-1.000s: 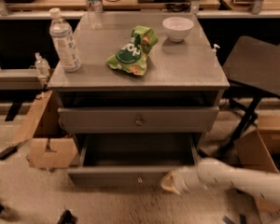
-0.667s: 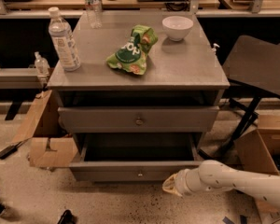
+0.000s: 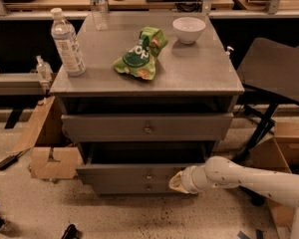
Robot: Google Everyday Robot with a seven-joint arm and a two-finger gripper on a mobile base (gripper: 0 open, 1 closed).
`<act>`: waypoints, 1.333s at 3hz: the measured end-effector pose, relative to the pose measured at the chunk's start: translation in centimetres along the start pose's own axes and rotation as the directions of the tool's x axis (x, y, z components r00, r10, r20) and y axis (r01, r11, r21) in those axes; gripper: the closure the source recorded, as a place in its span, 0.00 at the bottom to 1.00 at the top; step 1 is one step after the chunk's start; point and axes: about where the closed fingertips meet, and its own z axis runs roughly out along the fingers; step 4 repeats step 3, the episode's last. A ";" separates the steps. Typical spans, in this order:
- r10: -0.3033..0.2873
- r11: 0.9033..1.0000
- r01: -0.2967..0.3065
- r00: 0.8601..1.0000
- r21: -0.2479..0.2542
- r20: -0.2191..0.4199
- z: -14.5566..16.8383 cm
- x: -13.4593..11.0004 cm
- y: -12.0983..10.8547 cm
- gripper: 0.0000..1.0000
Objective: Close middle drawer
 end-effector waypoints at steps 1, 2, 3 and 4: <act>-0.017 0.999 0.017 1.000 0.037 -0.001 0.3 -1.4 -4.1 1.00; -0.020 0.997 0.020 1.000 0.073 0.000 0.6 -2.0 -7.4 1.00; -0.020 0.997 0.020 1.000 0.073 0.000 0.6 -2.0 -7.4 1.00; -0.020 0.997 0.020 1.000 0.073 0.000 0.6 -2.0 -7.4 1.00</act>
Offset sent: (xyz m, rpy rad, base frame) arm 0.1235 0.0067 0.0337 -0.0172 -0.1182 -0.0456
